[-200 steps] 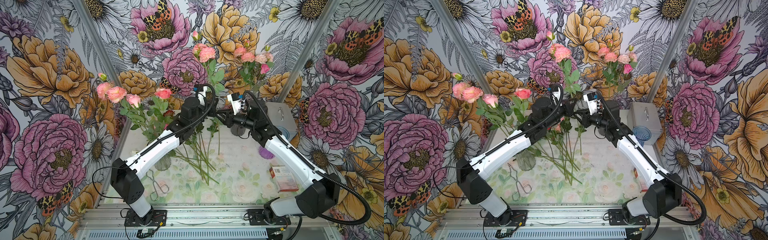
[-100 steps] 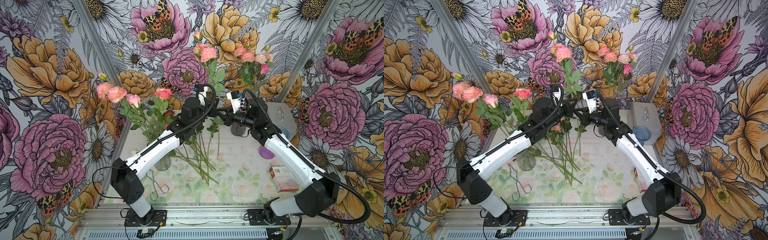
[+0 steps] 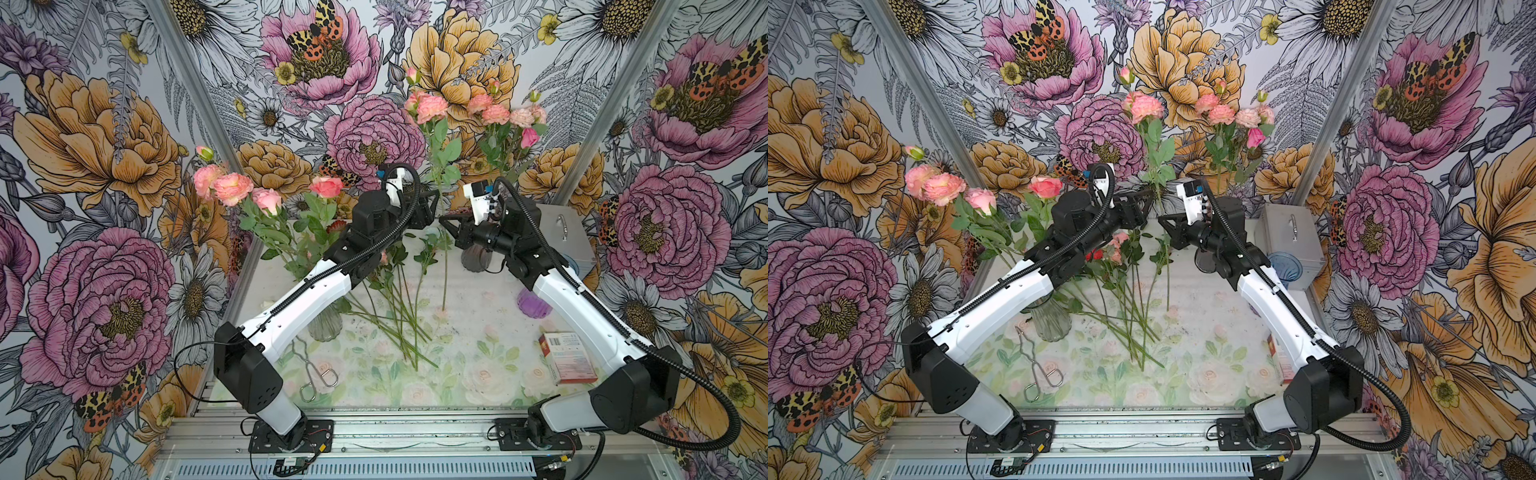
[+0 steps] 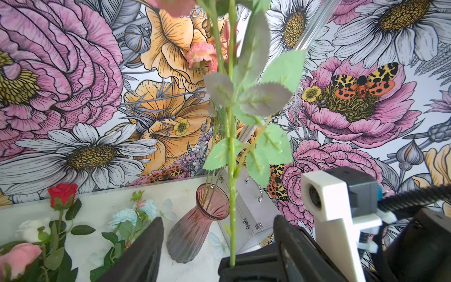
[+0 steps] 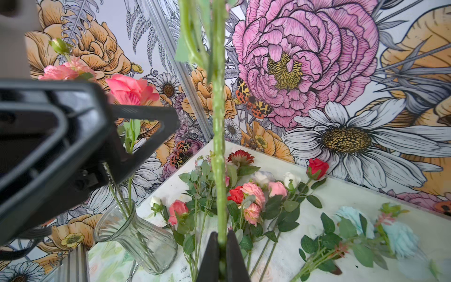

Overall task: Place the pink flowers into the vase
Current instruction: Pick up the flower at the center of the board, then place the flower in the vase.

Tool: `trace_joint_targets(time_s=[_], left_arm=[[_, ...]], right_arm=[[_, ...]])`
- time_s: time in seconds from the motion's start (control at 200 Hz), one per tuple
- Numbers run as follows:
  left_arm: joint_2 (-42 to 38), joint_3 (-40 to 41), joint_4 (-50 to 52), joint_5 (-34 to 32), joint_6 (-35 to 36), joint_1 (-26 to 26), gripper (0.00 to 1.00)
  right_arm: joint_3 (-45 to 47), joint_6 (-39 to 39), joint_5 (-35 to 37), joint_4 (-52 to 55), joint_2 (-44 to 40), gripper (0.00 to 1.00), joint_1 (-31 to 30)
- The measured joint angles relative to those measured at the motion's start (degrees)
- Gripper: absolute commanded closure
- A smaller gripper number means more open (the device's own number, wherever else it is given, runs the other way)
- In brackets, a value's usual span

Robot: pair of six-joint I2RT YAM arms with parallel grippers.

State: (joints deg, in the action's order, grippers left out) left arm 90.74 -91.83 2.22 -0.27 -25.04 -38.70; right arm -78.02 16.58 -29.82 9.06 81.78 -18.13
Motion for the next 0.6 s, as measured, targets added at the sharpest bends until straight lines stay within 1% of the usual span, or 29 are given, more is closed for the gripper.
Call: trace_joint_targets(time_s=[0.045,0.225,0.385,0.475,0.595], left_arm=[[-0.8,0.0,0.4,0.0,-0.3,0.4,0.02],[-4.2,0.5,2.2,1.5,0.2,1.5,0.02],[-5.1,0.9,5.4,4.0,2.1,2.1,0.01],[-5.0,0.9,7.9,6.4,2.9,3.0,0.02],[-5.1,1.4,9.6,10.2,3.6,5.9,0.01]], right_arm=[[0.1,-0.3,0.9,0.2,-0.4,1.0,0.7],[-0.3,-4.7,7.0,0.4,-2.3,1.0,3.2],[-4.9,-8.0,12.5,0.0,-1.9,1.0,4.3],[-6.6,-9.0,15.6,-4.2,-1.6,1.0,5.1],[-6.7,-10.2,20.3,-12.0,-0.8,1.0,6.3]])
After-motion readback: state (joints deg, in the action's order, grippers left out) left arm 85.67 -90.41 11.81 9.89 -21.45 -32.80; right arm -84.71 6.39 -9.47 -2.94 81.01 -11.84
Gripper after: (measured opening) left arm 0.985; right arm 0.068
